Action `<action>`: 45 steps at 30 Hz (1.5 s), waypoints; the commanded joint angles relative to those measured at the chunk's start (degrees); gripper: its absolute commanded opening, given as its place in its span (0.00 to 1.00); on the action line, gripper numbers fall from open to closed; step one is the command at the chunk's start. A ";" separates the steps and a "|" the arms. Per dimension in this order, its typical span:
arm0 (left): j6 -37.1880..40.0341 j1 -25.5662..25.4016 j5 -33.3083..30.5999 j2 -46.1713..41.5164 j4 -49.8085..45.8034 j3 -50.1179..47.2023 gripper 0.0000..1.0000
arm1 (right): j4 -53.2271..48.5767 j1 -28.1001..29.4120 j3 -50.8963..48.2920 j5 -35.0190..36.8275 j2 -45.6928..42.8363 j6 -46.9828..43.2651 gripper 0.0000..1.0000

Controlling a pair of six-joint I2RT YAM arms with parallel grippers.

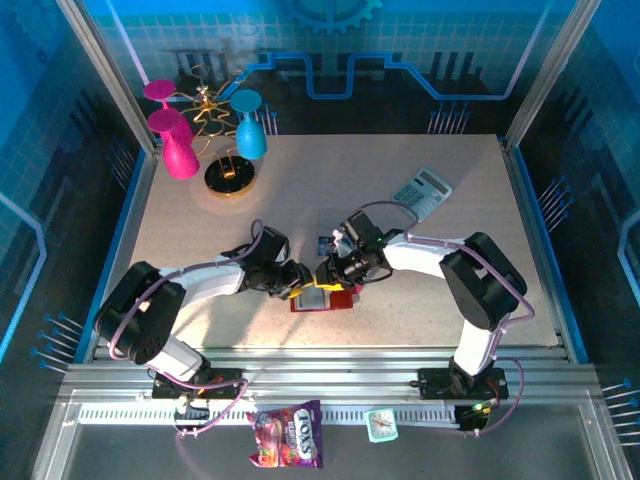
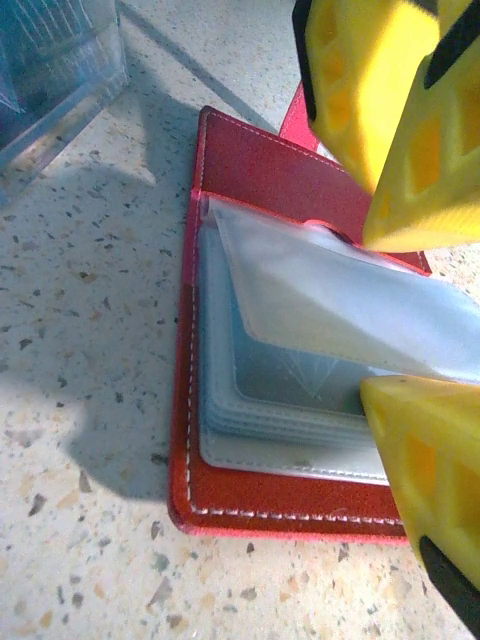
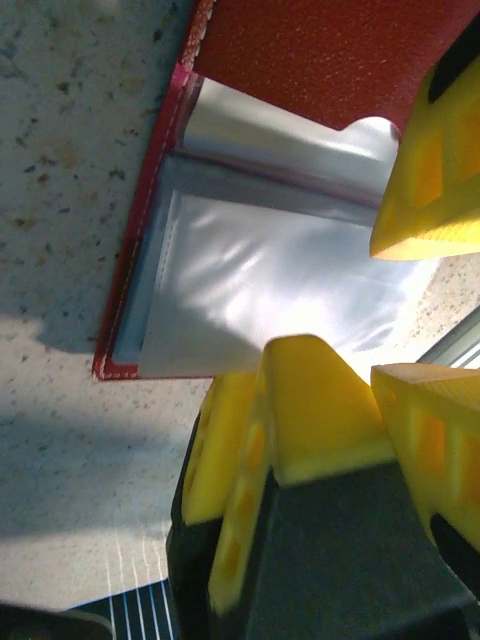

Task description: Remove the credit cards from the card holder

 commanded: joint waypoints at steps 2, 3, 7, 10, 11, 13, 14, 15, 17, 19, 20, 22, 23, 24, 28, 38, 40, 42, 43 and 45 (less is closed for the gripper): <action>-0.04 -0.49 1.59 -1.45 -1.60 2.50 0.38 | -3.69 -1.37 0.19 1.36 -3.47 -0.86 0.34; 0.07 -0.54 1.53 -1.54 -1.85 2.80 0.38 | -4.40 -1.71 0.18 1.83 -4.05 -1.23 0.34; 0.38 -0.55 1.76 -1.54 -2.73 4.18 0.39 | -7.73 -3.10 0.30 4.09 -6.17 -3.15 0.35; 0.73 -0.78 2.00 -1.33 -3.21 5.37 0.39 | -11.24 -4.40 0.60 6.76 -7.95 -5.29 0.35; 0.73 -0.88 2.10 -1.17 -3.36 5.75 0.39 | -12.42 -4.90 0.70 7.76 -8.47 -6.07 0.36; 0.74 -1.11 2.29 -0.89 -3.36 6.47 0.39 | -14.13 -5.67 0.65 9.24 -9.61 -7.16 0.36; 0.80 -1.22 2.38 -0.72 -3.28 6.82 0.39 | -14.65 -6.23 0.43 9.69 -10.11 -7.55 0.36; 0.81 -1.40 2.47 -0.45 -3.23 7.12 0.39 | -14.99 -6.82 0.14 9.81 -10.82 -7.86 0.36; 0.77 -1.71 2.86 0.39 -2.75 7.83 0.39 | -15.26 -7.80 -0.61 9.99 -11.89 -8.02 0.36; 0.68 -2.04 3.13 1.52 -2.31 8.81 0.39 | -15.35 -8.51 -1.43 10.06 -12.86 -8.19 0.36; 0.64 -2.30 3.30 2.23 -2.18 9.33 0.39 | -15.40 -8.79 -1.80 10.25 -13.38 -8.27 0.36; 0.55 -2.83 3.61 3.53 -1.90 10.38 0.40 | -15.48 -9.24 -2.46 10.48 -14.21 -8.28 0.36; 0.55 -3.18 3.65 4.22 -1.80 11.02 0.40 | -15.48 -9.41 -2.89 10.51 -14.55 -8.28 0.36; 0.55 -3.50 3.74 4.87 -1.74 11.58 0.40 | -15.50 -9.64 -3.28 10.62 -14.94 -8.20 0.36; 0.64 -4.74 4.11 7.31 -1.37 13.62 0.42 | -15.61 -9.92 -4.48 11.25 -16.44 -8.20 0.36; -1.07 -7.02 5.90 14.93 2.52 16.68 0.43 | -17.12 -10.44 -6.68 12.97 -20.08 -8.81 0.36; -1.23 -7.37 6.18 15.80 2.65 17.37 0.43 | -16.77 -10.47 -6.69 12.89 -20.68 -8.63 0.36; -1.25 -7.65 6.18 16.22 2.65 17.90 0.43 | -16.54 -10.57 -6.69 12.94 -21.14 -8.46 0.36; -1.19 -7.70 6.24 16.21 2.69 18.03 0.43 | -16.54 -10.56 -7.40 12.95 -21.22 -8.37 0.36; -1.12 -7.77 6.09 16.22 2.49 18.08 0.43 | -16.45 -10.61 -8.27 12.84 -21.22 -8.37 0.36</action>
